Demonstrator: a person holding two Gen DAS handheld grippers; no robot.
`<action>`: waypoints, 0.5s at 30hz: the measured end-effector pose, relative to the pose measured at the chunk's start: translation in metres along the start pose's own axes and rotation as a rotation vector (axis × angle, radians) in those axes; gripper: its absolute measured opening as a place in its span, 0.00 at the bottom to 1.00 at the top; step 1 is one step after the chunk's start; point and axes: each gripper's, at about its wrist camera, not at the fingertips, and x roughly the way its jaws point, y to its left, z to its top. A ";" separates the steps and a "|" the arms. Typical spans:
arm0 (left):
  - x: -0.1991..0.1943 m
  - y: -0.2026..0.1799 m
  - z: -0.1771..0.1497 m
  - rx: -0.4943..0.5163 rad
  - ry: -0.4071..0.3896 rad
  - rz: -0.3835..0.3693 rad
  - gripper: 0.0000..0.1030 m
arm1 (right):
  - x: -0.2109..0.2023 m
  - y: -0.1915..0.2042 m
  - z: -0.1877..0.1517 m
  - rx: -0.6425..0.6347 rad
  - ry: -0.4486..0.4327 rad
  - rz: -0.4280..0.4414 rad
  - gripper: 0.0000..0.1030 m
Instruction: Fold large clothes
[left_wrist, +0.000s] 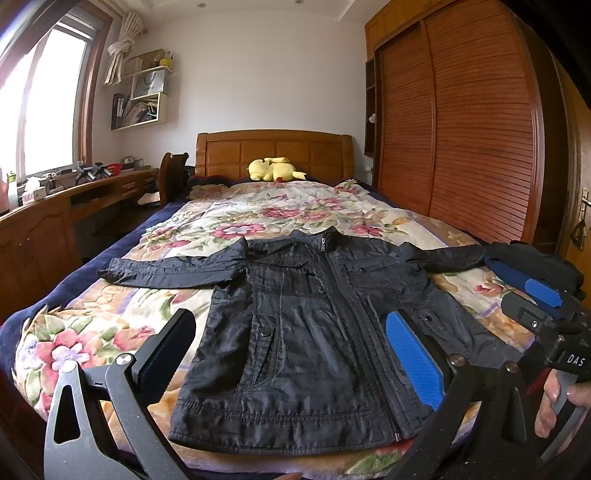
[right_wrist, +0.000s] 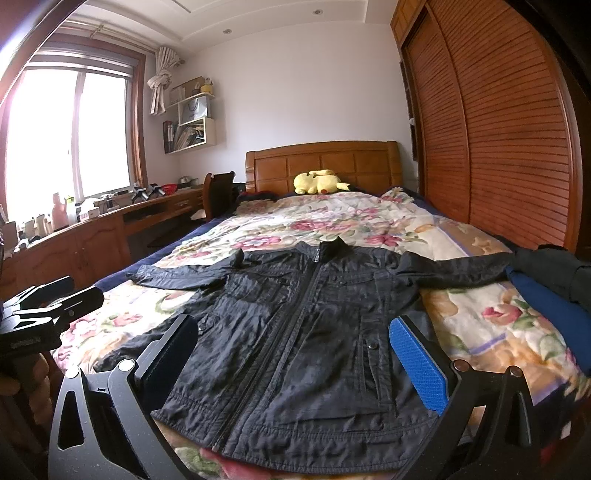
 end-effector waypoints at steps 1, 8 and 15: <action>0.002 0.002 -0.002 -0.002 0.003 0.001 1.00 | 0.001 0.000 0.000 0.000 0.002 0.002 1.00; 0.020 0.016 -0.012 -0.002 0.026 0.034 1.00 | 0.018 0.003 -0.003 -0.014 0.026 0.026 1.00; 0.045 0.045 -0.021 -0.018 0.061 0.078 1.00 | 0.055 0.010 0.000 -0.047 0.048 0.058 1.00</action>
